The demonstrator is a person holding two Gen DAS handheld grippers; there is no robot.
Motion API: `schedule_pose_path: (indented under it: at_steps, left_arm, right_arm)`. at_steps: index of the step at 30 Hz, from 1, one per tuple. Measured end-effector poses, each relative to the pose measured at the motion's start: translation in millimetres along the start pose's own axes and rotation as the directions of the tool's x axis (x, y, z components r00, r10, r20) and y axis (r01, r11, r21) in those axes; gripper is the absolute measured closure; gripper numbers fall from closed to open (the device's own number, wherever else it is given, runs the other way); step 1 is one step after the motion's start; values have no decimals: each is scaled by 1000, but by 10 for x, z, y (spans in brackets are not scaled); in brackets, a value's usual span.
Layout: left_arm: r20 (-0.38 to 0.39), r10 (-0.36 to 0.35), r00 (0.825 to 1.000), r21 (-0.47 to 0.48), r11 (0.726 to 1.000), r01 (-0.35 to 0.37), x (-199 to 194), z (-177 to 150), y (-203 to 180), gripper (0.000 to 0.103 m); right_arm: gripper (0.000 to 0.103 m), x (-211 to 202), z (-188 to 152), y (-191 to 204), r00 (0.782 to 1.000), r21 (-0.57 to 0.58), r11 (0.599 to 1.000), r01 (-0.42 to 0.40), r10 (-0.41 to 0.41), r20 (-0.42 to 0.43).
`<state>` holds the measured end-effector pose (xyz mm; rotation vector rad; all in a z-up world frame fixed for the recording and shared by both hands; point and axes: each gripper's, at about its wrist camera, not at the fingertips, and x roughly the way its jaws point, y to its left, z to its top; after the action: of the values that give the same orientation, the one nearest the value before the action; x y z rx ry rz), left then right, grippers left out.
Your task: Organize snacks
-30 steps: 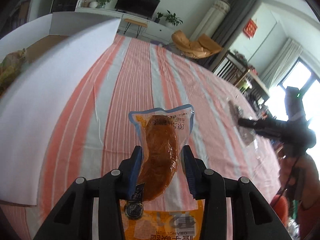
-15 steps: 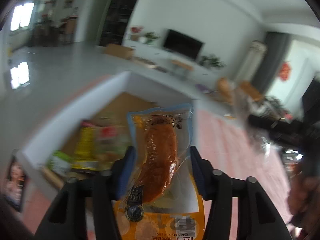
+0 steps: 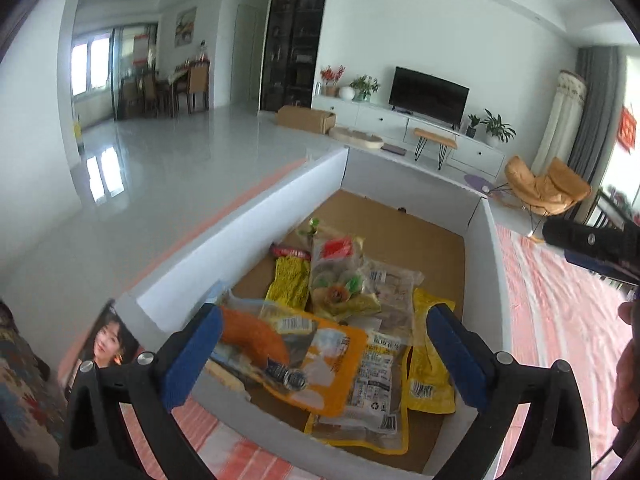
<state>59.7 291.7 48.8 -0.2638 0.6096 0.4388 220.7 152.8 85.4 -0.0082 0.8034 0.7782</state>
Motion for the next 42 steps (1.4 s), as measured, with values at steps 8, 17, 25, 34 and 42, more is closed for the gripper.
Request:
schedule_pose_path:
  at_steps: [8,17,25,34,42]
  left_arm:
    - [47,128,991,142,981,-133,-153,149,-103,0]
    - [41,114,993,151,981,-119,-271,154,-73,0]
    - [5,157,988,131,979,-156,-263,152,12,0]
    - [-14,117,993,81,990,-115,-305,191,120,0]
    - [-11,158,987,80,984,-157,-299,217,163,0]
  right_arm:
    - [5,-249,-197,175,992,-170,979,115,-106,62]
    - [4,-328,-281,341,992,-223,967,122,-115,45]
    - [4,-282,-365,392,993,-224,968,116,-114,19]
    - [4,-194,-379,536,991,-263,957,126,-134,-13]
    - [4,-111,-368,604,989,-277,952,134,-147,-27]
